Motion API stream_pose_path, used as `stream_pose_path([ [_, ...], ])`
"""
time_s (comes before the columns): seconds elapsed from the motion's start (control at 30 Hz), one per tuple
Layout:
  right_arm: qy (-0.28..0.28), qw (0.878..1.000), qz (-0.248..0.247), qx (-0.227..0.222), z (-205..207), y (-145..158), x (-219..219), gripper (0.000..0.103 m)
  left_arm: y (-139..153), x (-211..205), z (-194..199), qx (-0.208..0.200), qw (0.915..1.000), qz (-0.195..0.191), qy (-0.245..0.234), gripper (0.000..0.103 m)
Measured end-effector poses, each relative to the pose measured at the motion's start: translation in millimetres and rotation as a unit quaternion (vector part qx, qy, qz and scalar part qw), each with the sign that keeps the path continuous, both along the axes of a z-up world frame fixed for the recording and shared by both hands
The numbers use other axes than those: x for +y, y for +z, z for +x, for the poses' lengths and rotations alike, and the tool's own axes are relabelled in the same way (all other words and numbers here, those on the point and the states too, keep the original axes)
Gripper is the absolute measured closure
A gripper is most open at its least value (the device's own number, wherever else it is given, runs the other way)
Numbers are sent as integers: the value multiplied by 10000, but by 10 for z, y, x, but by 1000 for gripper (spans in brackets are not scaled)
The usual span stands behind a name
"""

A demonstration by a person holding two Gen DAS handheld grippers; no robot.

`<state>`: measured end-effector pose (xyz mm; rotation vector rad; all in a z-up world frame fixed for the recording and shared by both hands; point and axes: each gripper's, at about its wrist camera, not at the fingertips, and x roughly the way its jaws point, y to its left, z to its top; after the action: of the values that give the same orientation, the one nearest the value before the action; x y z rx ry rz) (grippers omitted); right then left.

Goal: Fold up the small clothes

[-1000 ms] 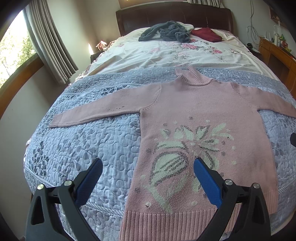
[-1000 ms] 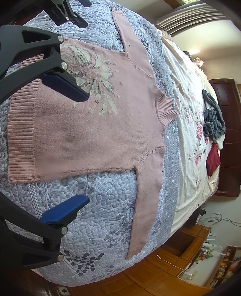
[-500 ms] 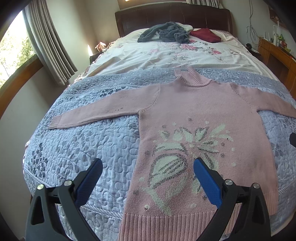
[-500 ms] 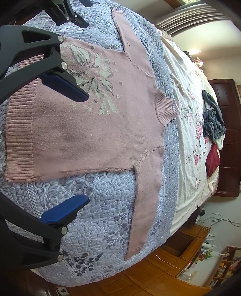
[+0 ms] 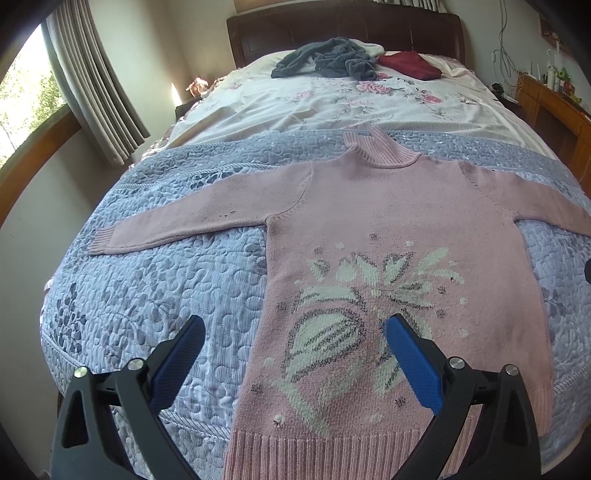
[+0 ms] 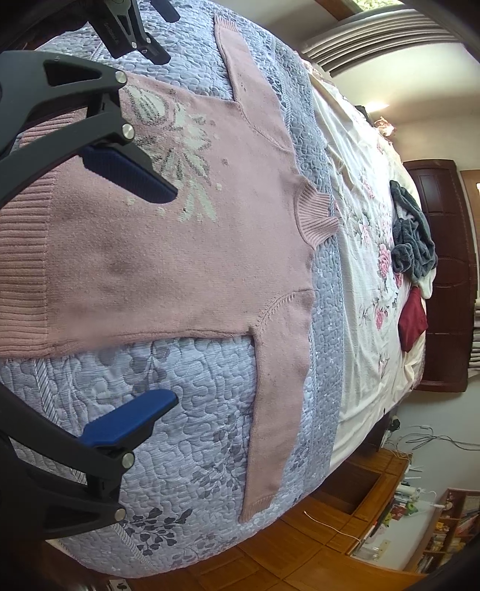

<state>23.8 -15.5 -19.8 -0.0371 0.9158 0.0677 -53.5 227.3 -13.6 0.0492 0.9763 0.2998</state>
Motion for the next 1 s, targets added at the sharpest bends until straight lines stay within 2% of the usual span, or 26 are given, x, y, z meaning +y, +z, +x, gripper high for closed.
stream_pose_path([
  [0.17, -200, 9989, 262, 342, 418, -109, -592, 3, -39, -241, 353, -85, 9994, -203, -273, 4],
  [0.33, -1044, 9930, -184, 523, 1082, -289, -1744, 3, -132, -577, 938, -66, 9983, -407, -407, 4],
  [0.47, -1823, 9780, 67, 1007, 1631, -601, -2881, 3, -225, -888, 1416, -40, 9981, -369, -498, 4],
  [0.53, -2201, 9675, -3, 1248, 1851, -788, -3371, 3, -255, -1039, 1624, -71, 9979, -357, -542, 4],
  [0.63, -2562, 9524, 264, 1634, 2112, -1099, -3985, 4, -285, -1209, 1859, -97, 9975, -359, -599, 4],
  [0.7, -2761, 9451, 319, 1718, 2224, -1249, -4263, 4, -320, -1306, 1988, -113, 9973, -309, -649, 4],
  [0.83, -2912, 9356, 980, 1739, 2342, -1452, -4585, 16, -404, -1417, 2161, -80, 9974, -192, -693, 4],
  [0.9, -2935, 9349, 1033, 1710, 2371, -1465, -4618, 20, -441, -1450, 2191, -56, 9973, -154, -712, 4],
  [0.97, -2833, 9387, 1098, 1632, 2371, -1446, -4609, 42, -479, -1463, 2211, -27, 9973, -99, -726, 4],
  [1.0, -2779, 9398, 1184, 1595, 2376, -1441, -4604, 50, -497, -1459, 2210, -13, 9973, -82, -726, 4],
])
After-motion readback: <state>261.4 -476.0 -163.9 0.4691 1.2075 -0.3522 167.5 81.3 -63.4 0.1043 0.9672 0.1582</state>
